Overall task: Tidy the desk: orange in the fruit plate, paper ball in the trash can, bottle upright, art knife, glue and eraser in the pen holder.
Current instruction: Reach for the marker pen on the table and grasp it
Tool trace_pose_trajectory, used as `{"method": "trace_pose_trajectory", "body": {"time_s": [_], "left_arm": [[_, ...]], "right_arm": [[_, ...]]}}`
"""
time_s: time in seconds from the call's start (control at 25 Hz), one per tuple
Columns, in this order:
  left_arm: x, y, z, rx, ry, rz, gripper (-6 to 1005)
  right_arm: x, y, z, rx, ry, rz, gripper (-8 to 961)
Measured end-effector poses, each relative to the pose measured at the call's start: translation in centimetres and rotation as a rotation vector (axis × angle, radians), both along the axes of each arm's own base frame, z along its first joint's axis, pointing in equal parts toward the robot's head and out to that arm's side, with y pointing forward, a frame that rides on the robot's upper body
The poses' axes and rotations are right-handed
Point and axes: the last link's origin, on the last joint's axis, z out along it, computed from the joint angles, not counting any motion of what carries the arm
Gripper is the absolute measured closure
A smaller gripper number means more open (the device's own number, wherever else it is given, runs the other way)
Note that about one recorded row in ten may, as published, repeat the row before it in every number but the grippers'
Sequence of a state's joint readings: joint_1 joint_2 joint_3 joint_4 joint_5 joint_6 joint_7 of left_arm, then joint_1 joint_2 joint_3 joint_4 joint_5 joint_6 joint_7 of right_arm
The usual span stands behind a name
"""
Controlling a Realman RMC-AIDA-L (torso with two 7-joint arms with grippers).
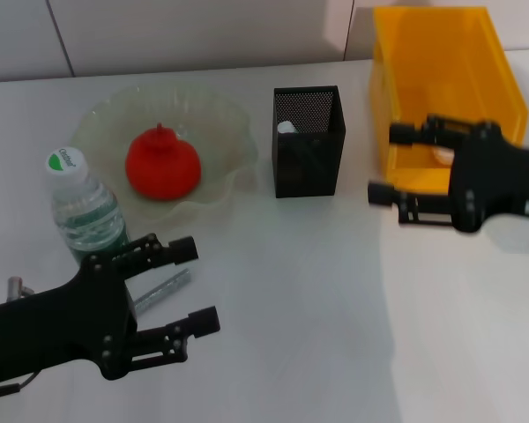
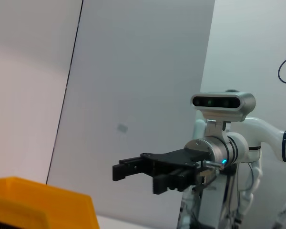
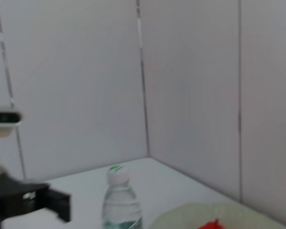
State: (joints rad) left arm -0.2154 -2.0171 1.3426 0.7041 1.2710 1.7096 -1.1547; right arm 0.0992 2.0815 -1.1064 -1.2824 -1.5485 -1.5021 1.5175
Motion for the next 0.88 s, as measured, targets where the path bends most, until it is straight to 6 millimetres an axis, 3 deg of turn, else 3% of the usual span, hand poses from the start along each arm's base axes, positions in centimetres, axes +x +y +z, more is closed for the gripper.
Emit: {"method": "trace_pose_trajectory", "body": {"time_s": [0.2,0.28,0.4,0.44,0.56,0.68,0.88], "left_arm": [[1.2,1.1,0.6,-0.058,0.167,-0.011,199],[1.8,2.0,1.0,-0.046,0.366,0.04,199],[2.7,2.5,1.4,-0.045,0.504,0.066,200],[3.9,2.6,1.8,-0.045,0.586,0.068,200],[4.2,2.7,2.0,-0.047,0.637,0.086,201],[4.8,3.0,2.3,-0.046,0.832,0.157,202],[4.9,3.0,2.2,-0.051,0.862,0.169,204]], "right_arm": [[3.0,-1.9,-1.6,-0.06,0.038,-0.008,161],[4.1,-2.6,-1.9,-0.059,0.052,-0.007,161],[5.0,-3.2,-1.9,-0.056,0.066,-0.019,161],[5.4,-3.4,-1.9,-0.055,0.065,-0.029,162],[6.3,-3.9,-2.0,-0.065,0.046,-0.06,162],[6.9,-4.4,-2.6,-0.093,0.051,-0.091,162],[7.0,-4.4,-3.4,-0.119,0.078,-0.109,161]]}}
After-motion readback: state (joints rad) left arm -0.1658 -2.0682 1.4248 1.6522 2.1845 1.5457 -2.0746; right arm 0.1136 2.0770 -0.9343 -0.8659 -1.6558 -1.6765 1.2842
